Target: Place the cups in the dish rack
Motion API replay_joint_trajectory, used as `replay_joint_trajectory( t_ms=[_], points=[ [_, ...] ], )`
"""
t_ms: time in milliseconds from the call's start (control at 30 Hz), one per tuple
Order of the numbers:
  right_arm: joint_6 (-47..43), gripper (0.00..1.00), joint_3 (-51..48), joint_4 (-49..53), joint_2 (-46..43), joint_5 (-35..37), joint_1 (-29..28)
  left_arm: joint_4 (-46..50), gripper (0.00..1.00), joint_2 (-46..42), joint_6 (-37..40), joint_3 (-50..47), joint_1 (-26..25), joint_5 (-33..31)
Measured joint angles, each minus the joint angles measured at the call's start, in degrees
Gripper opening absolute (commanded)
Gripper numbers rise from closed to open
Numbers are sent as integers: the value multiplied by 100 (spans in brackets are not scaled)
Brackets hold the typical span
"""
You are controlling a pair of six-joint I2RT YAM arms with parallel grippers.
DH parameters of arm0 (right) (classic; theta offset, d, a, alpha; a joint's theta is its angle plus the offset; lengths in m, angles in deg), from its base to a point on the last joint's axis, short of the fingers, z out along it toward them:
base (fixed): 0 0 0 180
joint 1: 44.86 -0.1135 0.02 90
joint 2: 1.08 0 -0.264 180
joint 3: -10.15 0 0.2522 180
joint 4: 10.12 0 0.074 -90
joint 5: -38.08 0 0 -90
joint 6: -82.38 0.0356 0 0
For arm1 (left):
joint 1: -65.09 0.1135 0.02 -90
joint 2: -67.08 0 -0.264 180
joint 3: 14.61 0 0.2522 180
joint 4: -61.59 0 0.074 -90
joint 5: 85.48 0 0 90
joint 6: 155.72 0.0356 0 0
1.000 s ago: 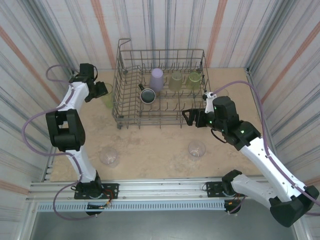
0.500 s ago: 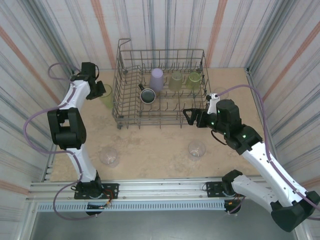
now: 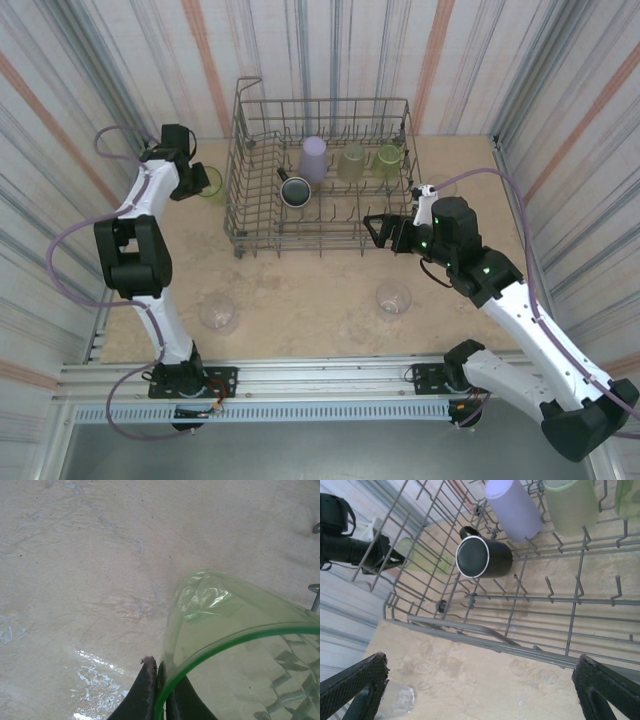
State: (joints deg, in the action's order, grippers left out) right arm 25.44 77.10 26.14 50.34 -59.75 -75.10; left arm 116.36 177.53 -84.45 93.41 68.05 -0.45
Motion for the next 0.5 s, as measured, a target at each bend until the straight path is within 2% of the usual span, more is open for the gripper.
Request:
replay_joint_trajectory(
  t_ms=[500],
  points=[
    [306,99,7,-24,291,-260,-46,33,0,-645,-138,-603,664,935]
  ],
)
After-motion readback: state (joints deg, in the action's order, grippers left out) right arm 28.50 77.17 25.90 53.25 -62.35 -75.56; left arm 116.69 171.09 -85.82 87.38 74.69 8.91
